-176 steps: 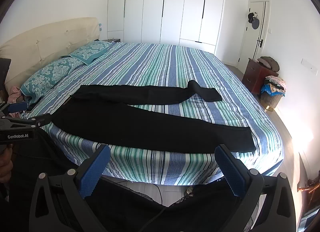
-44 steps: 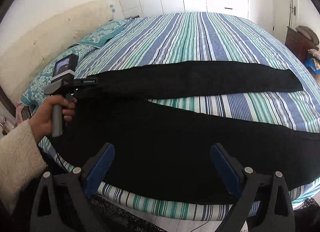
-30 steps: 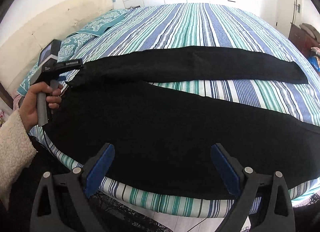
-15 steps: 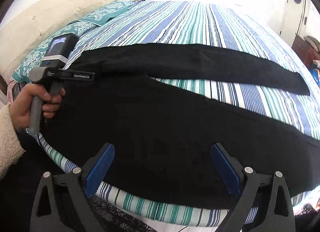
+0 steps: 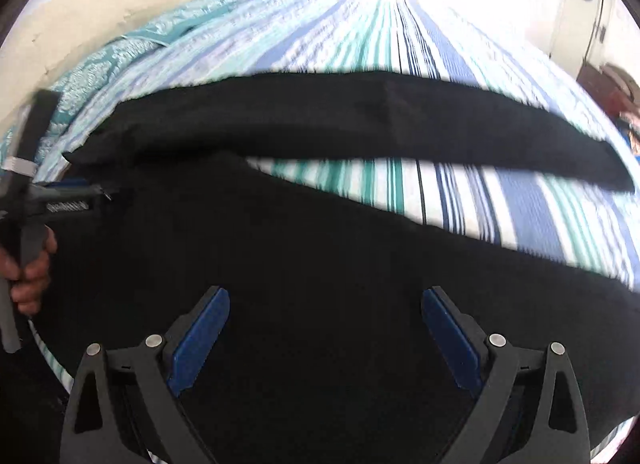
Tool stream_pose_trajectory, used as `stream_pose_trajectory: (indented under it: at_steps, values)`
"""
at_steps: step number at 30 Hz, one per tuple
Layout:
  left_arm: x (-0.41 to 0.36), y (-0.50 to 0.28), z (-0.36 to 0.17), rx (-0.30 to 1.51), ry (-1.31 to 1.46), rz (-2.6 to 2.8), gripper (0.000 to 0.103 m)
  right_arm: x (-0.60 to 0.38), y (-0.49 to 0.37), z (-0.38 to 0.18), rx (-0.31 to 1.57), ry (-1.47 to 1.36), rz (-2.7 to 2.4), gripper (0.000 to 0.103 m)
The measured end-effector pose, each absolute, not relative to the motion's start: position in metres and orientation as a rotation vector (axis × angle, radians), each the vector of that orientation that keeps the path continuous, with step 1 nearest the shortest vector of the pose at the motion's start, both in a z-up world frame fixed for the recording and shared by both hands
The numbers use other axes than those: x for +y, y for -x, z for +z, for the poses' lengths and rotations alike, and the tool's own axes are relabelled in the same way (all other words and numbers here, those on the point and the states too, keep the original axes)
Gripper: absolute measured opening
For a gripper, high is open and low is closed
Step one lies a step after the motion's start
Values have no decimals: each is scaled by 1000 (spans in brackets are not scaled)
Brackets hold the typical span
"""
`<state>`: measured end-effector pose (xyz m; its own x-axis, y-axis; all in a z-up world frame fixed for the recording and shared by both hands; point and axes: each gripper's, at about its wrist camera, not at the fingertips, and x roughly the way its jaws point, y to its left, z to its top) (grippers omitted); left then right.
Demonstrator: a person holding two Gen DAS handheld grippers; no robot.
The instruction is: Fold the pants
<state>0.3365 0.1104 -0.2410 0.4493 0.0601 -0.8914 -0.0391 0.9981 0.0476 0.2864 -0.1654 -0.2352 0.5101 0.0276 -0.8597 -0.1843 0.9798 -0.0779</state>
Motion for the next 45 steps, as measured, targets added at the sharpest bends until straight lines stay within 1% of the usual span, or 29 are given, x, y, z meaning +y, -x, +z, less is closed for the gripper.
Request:
stream_pose_trajectory:
  at_steps: [2,12,16,18,21,23,25,28,32,35,45]
  values:
    - [113,-333,-243,1095,-23,62,103,-163,-282,-236,1001,195,130,103]
    - [112,-337,-246,1092,-15,82,103,-164,-275,-241,921,192,128,103]
    - [110,-344,-246,1118,-19,86,103,-167,-269,-243,902,188,132,103]
    - [111,-353,-237,1149,-12,125,102,-167,-267,-244,894,186,133,103]
    - [111,-359,-206,1024,97,70,102,-167,-264,-245,883,185,133,103]
    - [105,-378,-198,1019,123,19,102,-167,-263,-245,878,186,134,103]
    - [99,-402,-204,1048,118,-9,102,-167,-263,-246,879,187,133,103]
    - [94,-433,-234,1108,53,54,102,-167,-264,-245,886,186,135,103]
    - [101,-442,-261,1050,39,97,103,-166,-263,-245,887,186,135,103]
    - [99,-439,-265,993,17,103,103,-166,-264,-245,889,186,137,103]
    - [100,-432,-263,948,23,105,103,-165,-267,-243,913,189,136,103]
